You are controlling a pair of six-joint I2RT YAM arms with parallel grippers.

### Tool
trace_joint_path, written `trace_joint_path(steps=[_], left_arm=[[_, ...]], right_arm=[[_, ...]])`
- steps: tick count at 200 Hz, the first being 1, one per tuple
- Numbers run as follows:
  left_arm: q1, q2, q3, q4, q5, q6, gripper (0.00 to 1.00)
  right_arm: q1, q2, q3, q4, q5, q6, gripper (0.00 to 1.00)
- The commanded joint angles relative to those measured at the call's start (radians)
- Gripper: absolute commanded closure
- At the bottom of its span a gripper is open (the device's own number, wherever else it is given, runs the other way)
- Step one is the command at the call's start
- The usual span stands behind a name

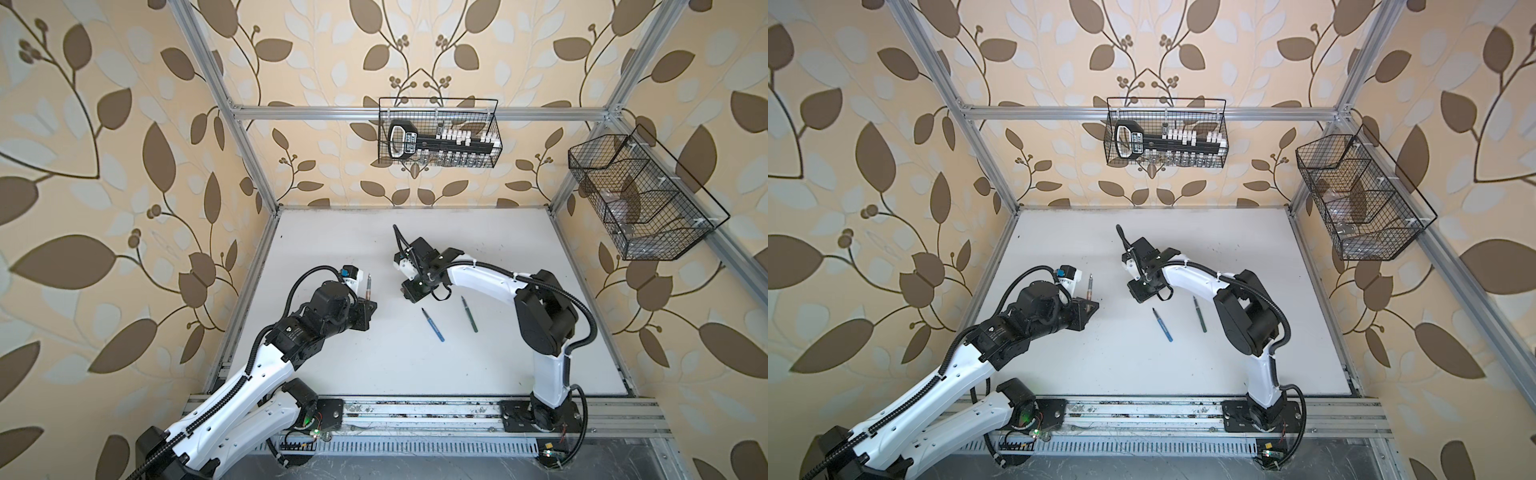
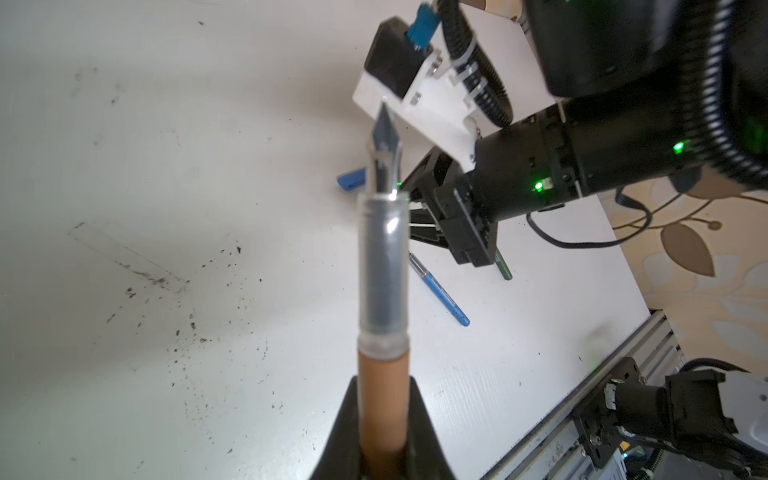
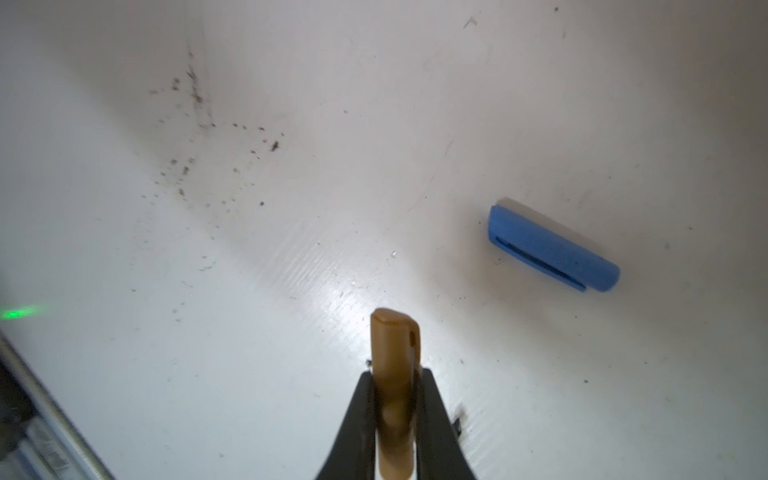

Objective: Insert the pens into the pen caps
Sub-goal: 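Lift the tan cap with the right gripper toward the pen tip in the left gripper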

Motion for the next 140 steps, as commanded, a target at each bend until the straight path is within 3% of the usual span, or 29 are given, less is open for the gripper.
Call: trace_joint_path(steps=[1, 61, 140], left_arm=[[-0.039, 0.031, -0.013, 0.094, 0.024, 0.036, 0.97], [-0.173, 0.135, 0.005, 0.093, -0.078, 0.098, 0.97], [-0.230, 0.138, 0.011, 0.159, -0.097, 0.066, 0.98]], right_arm=[[-0.023, -0.074, -0.088, 0.153, -0.161, 0.073, 0.87], [-0.110, -0.244, -0.358, 0.480, -0.359, 0.279, 0.86], [-0.164, -0.447, -0.569, 0.843, -0.400, 0.541, 0.86]])
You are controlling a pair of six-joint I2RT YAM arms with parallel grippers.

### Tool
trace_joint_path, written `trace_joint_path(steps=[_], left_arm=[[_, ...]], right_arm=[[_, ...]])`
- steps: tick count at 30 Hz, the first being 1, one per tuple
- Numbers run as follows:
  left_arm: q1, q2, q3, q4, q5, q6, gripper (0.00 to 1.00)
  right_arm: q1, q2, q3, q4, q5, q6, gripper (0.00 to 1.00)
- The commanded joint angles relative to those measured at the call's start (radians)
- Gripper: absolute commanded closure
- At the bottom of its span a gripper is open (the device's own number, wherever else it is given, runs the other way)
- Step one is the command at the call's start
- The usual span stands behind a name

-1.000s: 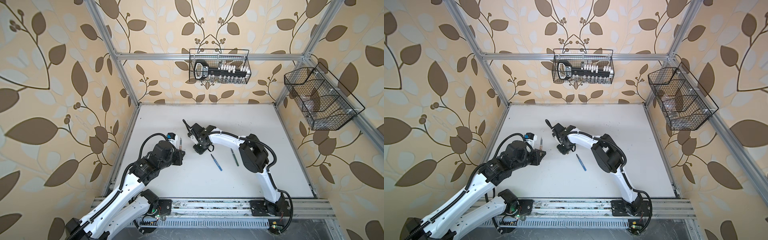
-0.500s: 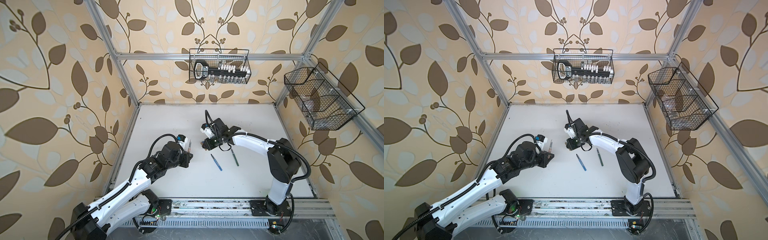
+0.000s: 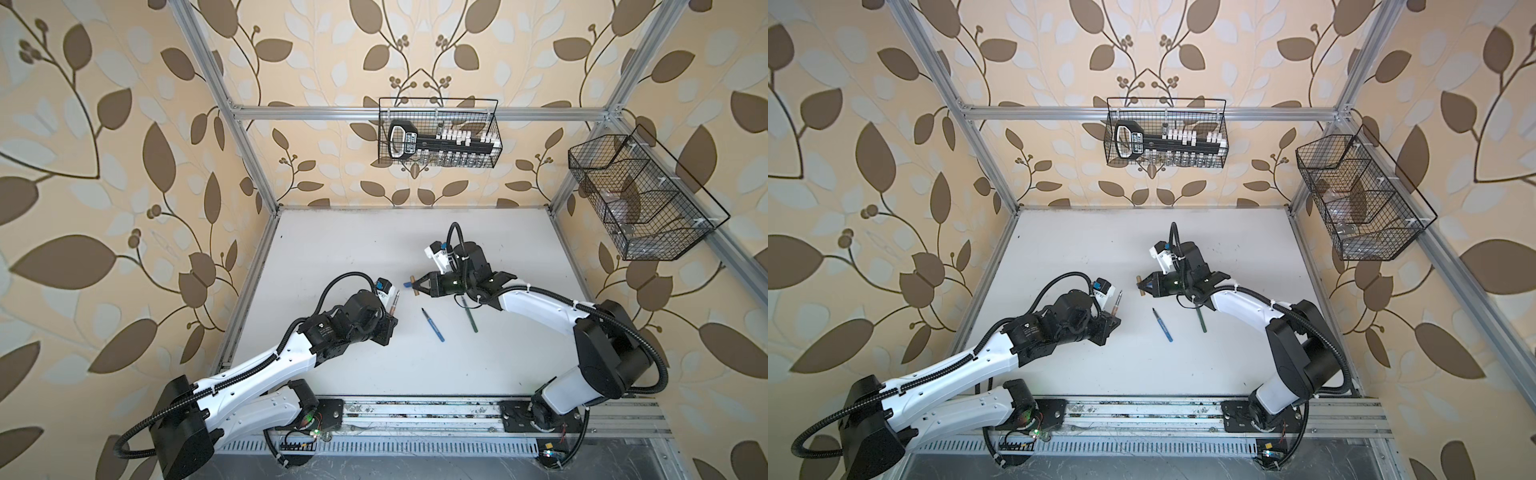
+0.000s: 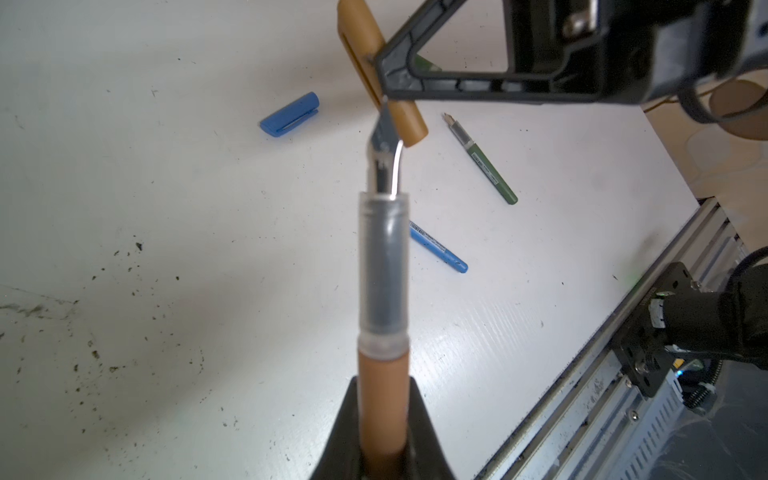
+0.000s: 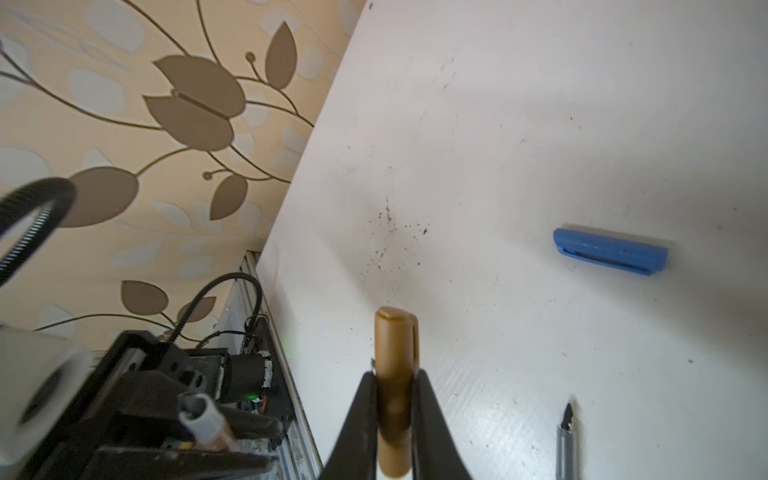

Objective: Insert the pens into the pen caps
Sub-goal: 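Lift the tan cap with the right gripper toward the pen tip in the left gripper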

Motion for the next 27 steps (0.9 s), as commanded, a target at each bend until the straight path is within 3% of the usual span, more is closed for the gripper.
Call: trace_joint_path(steps=[1, 5, 12, 21, 27], left_arm=[[-0.018, -0.027, 0.022, 0.070, -0.019, -0.006, 0.98], [-0.026, -0.024, 0.032, 0.091, -0.007, -0.015, 0.98], [-0.028, -0.021, 0.032, 0.108, 0.007, -0.025, 0.96], [-0.029, -0.001, 0.049, 0.158, 0.045, -0.028, 0.96], [-0.029, 0.003, 0.057, 0.183, 0.102, -0.028, 0.95]], right_arm=[[-0.013, -0.052, -0.051, 0.183, -0.034, 0.127, 0.86], [-0.014, -0.080, -0.081, 0.264, -0.034, 0.199, 0.86], [-0.010, -0.108, -0.090, 0.271, -0.046, 0.202, 0.85], [-0.002, -0.137, -0.139, 0.481, -0.070, 0.344, 0.85], [0.021, -0.150, -0.131, 0.491, -0.047, 0.351, 0.85]])
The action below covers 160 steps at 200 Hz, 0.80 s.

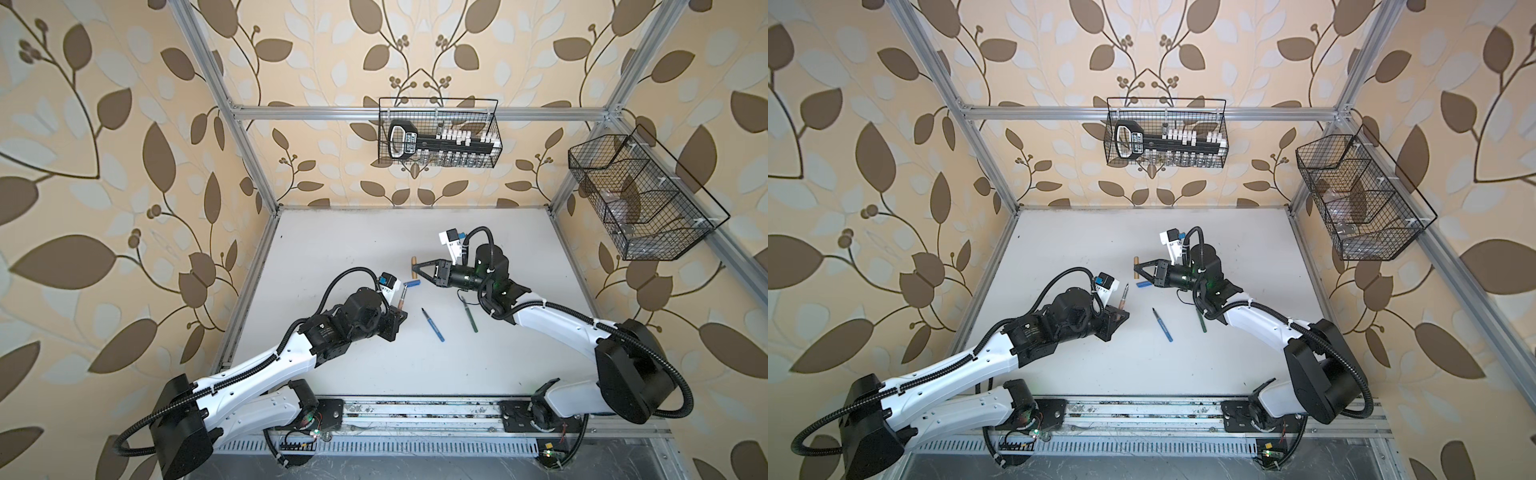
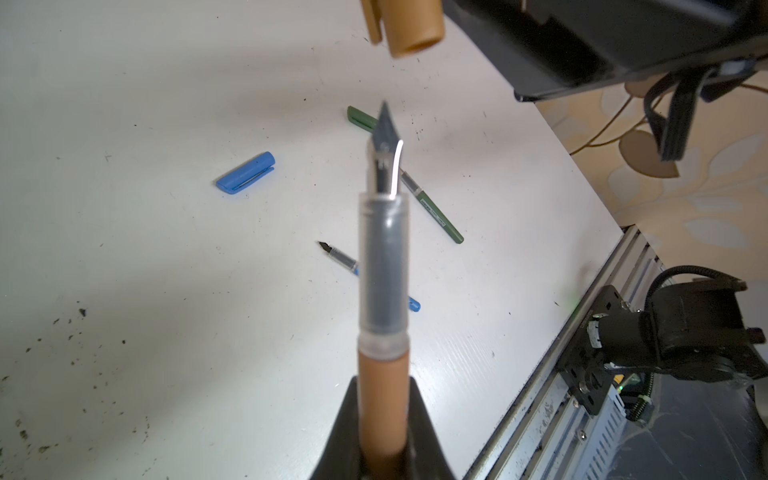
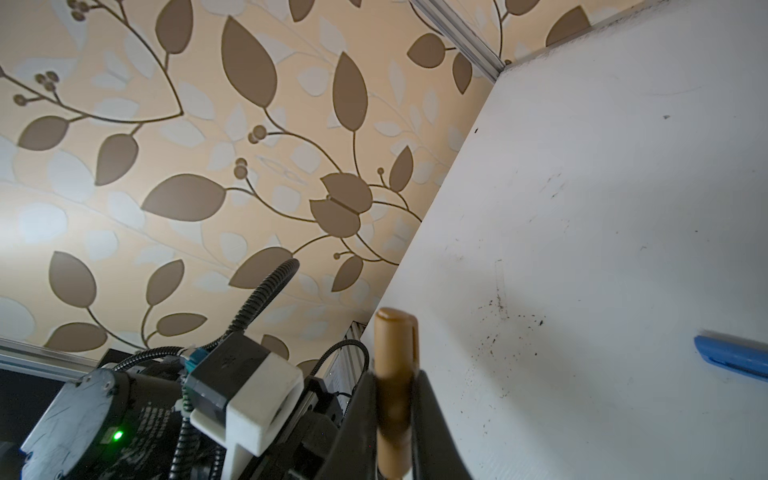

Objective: Insert the pens into the pen caps
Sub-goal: 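Lift the tan cap with the right gripper toward the pen tip in the left gripper, then lower the tan cap with the right gripper down over the pen nib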

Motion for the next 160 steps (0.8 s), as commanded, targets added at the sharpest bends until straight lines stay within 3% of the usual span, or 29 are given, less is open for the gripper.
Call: trace_joint_path(steps=[1, 38, 160], left_arm=[[-0.007, -0.003, 0.048, 0.057, 0.078, 0.002, 0.95], [-0.007, -0.022, 0.074, 0.003, 0.133, 0.038, 0.92], [-0.007, -0.082, 0.051, 0.045, 0.108, 0.043, 0.94]], right_arm=[[0.011, -0.032, -0.009, 0.055, 0.004, 0.032, 0.85], [0.005, -0.068, 0.001, 0.039, 0.016, 0.026, 0.85], [0.043, -0.091, 0.008, 0.029, 0.021, 0.023, 0.84]])
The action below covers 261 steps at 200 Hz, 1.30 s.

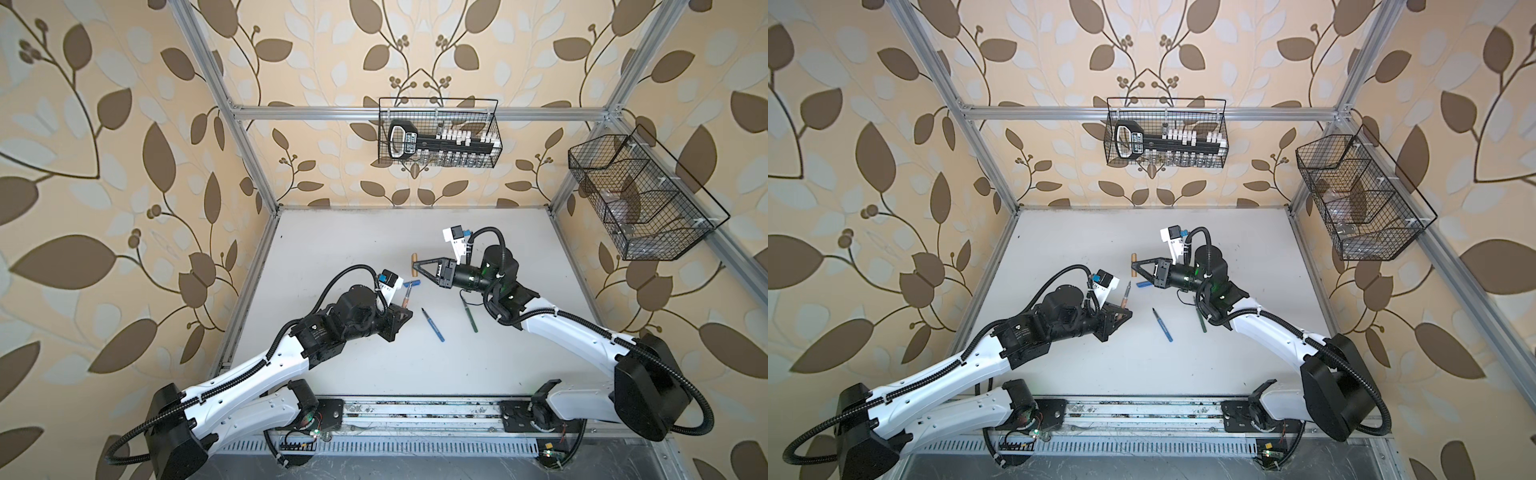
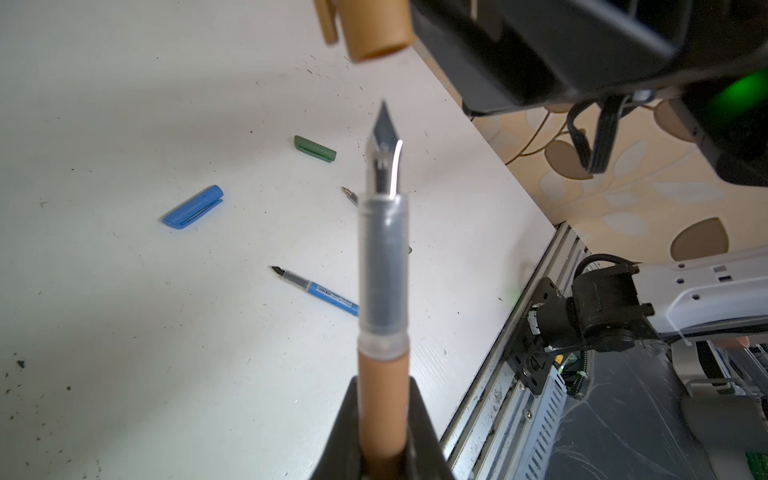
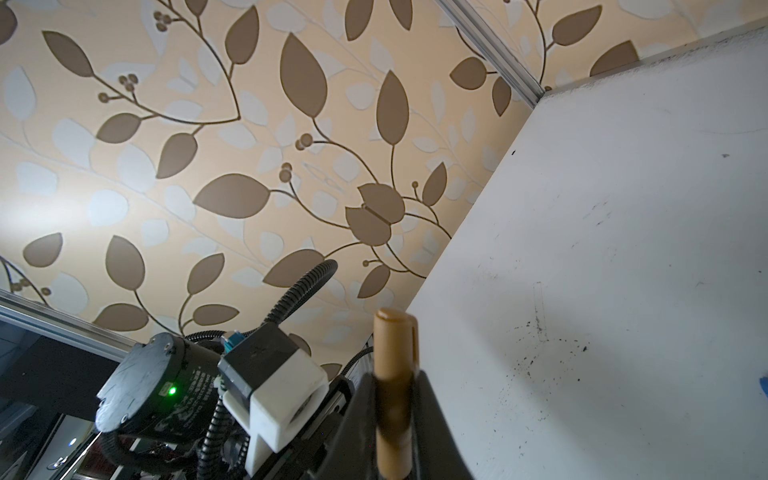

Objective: Insert the pens into the pen caps
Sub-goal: 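Lower the tan cap with the right gripper down over the pen nib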

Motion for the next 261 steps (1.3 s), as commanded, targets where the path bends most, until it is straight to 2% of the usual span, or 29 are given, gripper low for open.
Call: trace_joint_path(steps=[1, 230, 261], left_arm=[[-0.007, -0.022, 0.022, 0.038, 0.013, 0.021, 0.94], [-0.007, -0.056, 0.028, 0.036, -0.043, 0.022, 0.94], [-0.007, -0.047, 0.027, 0.047, -0.043, 0.022, 0.93]], right_arm=[[0.014, 0.004, 0.008, 0.024, 0.008, 0.010, 0.84], [0.046, 0.009, -0.053, 0.122, -0.003, 0.057, 0.84], [0.057, 0.014, -0.072, 0.184, 0.001, 0.091, 0.84]])
